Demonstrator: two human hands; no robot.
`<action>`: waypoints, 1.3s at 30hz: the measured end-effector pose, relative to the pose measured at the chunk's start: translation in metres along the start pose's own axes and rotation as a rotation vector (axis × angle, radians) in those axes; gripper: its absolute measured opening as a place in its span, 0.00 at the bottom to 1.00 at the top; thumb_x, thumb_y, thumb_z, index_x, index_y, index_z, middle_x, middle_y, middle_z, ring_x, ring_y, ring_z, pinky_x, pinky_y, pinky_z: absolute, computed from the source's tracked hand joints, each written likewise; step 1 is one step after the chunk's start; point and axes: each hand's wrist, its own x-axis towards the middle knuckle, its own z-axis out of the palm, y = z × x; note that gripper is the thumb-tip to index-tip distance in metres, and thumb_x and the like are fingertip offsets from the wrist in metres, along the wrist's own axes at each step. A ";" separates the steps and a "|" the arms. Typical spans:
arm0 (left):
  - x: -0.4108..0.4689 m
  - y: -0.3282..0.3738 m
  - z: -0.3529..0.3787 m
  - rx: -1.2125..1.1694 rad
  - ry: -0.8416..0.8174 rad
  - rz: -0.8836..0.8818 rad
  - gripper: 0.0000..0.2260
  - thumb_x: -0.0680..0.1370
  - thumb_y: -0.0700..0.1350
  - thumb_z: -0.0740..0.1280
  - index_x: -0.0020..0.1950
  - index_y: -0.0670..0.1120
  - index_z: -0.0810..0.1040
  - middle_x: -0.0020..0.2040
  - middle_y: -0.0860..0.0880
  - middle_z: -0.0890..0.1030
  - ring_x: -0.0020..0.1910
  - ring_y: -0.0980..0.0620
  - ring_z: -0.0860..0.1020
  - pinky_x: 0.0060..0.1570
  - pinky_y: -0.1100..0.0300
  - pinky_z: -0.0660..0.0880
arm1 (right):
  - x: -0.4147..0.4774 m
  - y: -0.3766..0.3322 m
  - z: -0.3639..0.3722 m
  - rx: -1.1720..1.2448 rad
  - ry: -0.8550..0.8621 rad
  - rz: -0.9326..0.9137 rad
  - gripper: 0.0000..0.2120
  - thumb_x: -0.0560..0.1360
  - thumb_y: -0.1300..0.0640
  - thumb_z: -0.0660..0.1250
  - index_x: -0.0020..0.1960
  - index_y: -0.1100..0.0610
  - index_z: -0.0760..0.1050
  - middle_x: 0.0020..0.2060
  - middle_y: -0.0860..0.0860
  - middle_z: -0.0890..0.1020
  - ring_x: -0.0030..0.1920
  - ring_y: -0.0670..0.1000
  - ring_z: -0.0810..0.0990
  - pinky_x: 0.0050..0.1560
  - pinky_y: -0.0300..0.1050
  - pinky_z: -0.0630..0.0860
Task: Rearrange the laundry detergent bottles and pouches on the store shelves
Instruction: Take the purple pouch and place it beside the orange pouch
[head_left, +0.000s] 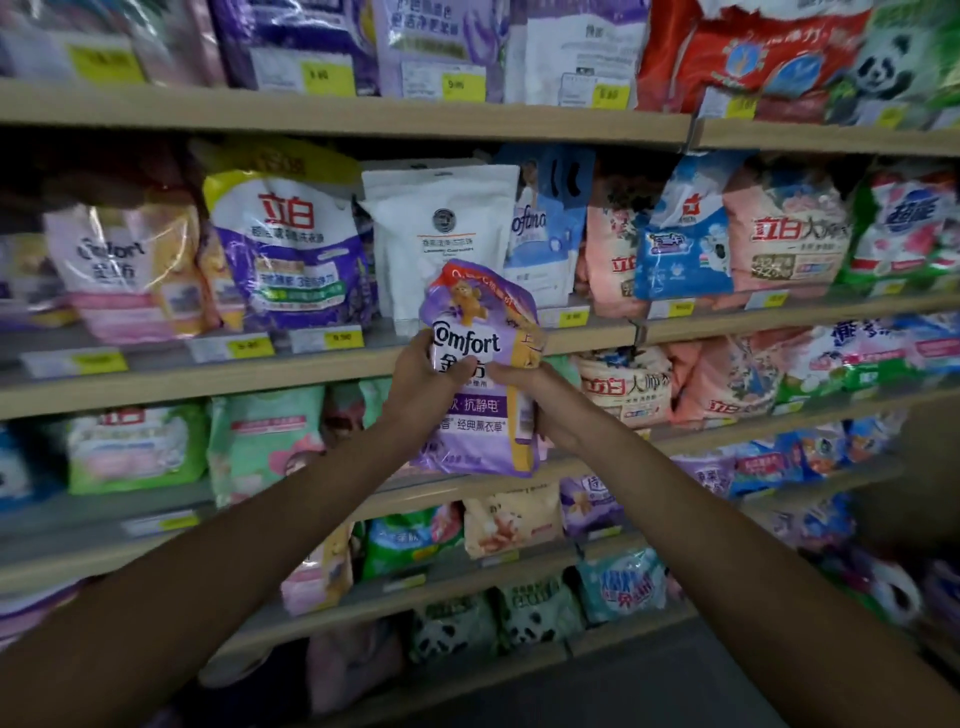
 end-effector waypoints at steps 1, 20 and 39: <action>-0.002 0.001 -0.015 -0.010 0.019 0.001 0.10 0.75 0.35 0.68 0.54 0.45 0.75 0.49 0.48 0.82 0.43 0.53 0.82 0.40 0.62 0.78 | 0.001 0.000 0.013 0.001 -0.006 -0.022 0.23 0.71 0.54 0.72 0.64 0.59 0.74 0.58 0.57 0.81 0.58 0.59 0.80 0.65 0.60 0.73; 0.029 -0.011 -0.373 -0.008 0.430 0.066 0.12 0.73 0.38 0.71 0.51 0.50 0.74 0.49 0.50 0.83 0.47 0.51 0.82 0.47 0.55 0.78 | 0.083 -0.028 0.372 -0.169 -0.174 -0.369 0.15 0.69 0.57 0.74 0.53 0.58 0.75 0.52 0.56 0.83 0.48 0.51 0.81 0.54 0.46 0.77; 0.144 -0.021 -0.538 0.053 0.365 0.268 0.13 0.73 0.36 0.71 0.49 0.53 0.75 0.44 0.55 0.83 0.40 0.63 0.82 0.37 0.71 0.76 | 0.196 -0.058 0.521 -0.093 -0.139 -0.392 0.17 0.69 0.59 0.74 0.55 0.56 0.73 0.44 0.48 0.82 0.43 0.45 0.79 0.41 0.37 0.72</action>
